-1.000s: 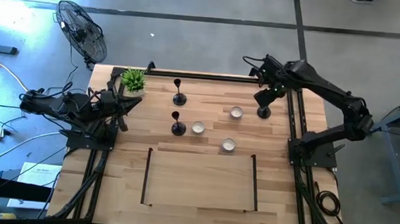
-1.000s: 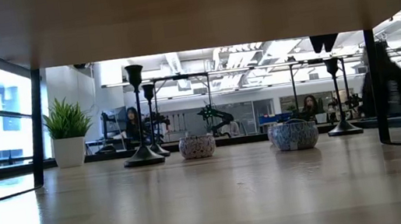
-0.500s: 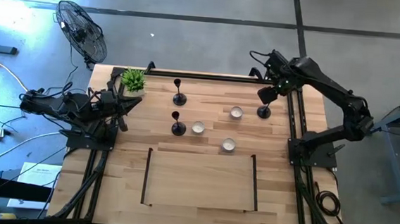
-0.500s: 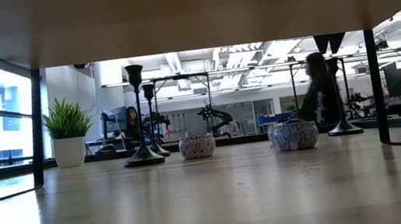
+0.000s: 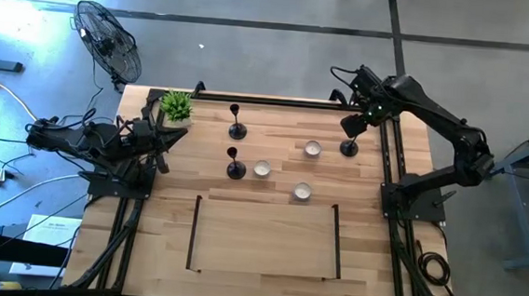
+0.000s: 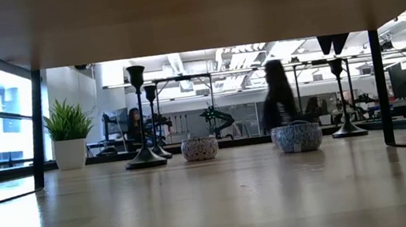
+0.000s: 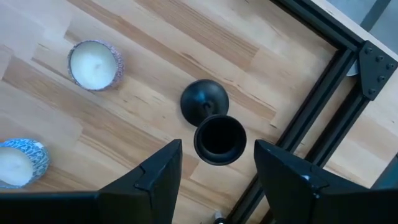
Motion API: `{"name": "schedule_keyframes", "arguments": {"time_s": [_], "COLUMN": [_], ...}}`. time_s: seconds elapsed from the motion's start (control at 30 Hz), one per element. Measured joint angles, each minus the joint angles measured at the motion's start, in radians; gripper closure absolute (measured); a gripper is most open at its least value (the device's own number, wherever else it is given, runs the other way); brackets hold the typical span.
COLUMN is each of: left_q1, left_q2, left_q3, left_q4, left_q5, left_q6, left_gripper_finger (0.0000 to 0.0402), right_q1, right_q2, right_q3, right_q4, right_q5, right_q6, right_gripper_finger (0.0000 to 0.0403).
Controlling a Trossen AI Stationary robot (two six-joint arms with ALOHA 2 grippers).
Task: Pick & Place candle stick holders
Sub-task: Put the top right black candle holder on the shelf
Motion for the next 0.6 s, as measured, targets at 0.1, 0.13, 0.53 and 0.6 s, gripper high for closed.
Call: {"name": "schedule_keyframes", "arguments": {"time_s": [0.1,0.13,0.53,0.6], "left_q1": [0.0,0.0,0.0,0.0], "left_q2": [0.0,0.0,0.0,0.0], "left_q3": [0.0,0.0,0.0,0.0], "left_q4": [0.0,0.0,-0.031,-0.03], "left_q5": [0.0,0.0,0.004,0.004], "left_q6": [0.0,-0.001,-0.026,-0.026], "left_gripper_finger": [0.0401,0.0401,0.0401,0.0401], "right_q1": [0.0,0.0,0.0,0.0], "right_q2": [0.0,0.0,0.001,0.001], "right_q3": [0.0,0.0,-0.091,-0.111], "right_q4": [0.007,0.006,0.059,0.071], "right_q5": [0.007,0.006,-0.001,-0.006], "right_q6": [-0.013,-0.014,-0.015,-0.015], "right_gripper_finger": [0.0208,0.0208,0.0208,0.0208]}}
